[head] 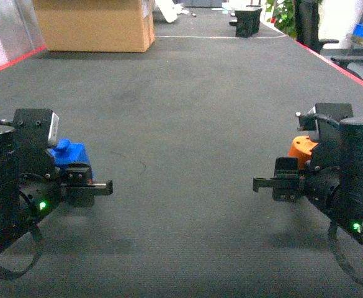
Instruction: Sort blue parts and orange caps into right shelf containers
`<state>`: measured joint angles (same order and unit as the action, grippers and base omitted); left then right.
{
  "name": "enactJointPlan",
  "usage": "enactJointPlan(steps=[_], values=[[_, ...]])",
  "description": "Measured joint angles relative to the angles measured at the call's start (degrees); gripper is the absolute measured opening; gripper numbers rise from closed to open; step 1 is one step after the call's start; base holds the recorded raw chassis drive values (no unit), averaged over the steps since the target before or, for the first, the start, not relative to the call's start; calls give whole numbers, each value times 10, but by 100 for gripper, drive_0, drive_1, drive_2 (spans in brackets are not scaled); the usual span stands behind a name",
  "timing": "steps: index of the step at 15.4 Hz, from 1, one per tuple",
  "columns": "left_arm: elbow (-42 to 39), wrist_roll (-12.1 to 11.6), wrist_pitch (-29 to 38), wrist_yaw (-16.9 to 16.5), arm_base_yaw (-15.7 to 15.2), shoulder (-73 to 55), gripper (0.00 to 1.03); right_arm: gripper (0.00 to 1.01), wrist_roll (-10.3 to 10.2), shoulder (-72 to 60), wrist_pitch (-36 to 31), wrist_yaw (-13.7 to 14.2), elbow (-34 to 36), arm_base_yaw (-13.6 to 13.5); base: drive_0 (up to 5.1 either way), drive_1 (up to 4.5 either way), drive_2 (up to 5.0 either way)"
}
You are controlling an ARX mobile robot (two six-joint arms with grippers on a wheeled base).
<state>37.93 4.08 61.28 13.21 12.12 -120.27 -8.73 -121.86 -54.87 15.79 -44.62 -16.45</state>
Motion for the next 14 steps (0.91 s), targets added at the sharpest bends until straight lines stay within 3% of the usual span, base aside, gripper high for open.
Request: enactJointPlan(steps=[3,5,8,10,12,14], values=[[-93,4,70,37,-22,148,42,45,16,134,-70,9,93,4,0,0,0],[-176,-3,58,64,-34,261,42,45,28,241,-76,9,170,21,0,0,0],[-240,-36,-31,82,-33,466,42,45,27,466,9,4,290,68,0,0,0],[-246,-45,-117,92,-33,607,42,45,23,621,110,-2,324,89,0,0,0],[-247,-45,-184,111,-26,715,42,45,21,751,186,1,325,90,0,0,0],[-248,-43,-210,122,-13,770,42,45,24,818,214,12,325,85,0,0,0]])
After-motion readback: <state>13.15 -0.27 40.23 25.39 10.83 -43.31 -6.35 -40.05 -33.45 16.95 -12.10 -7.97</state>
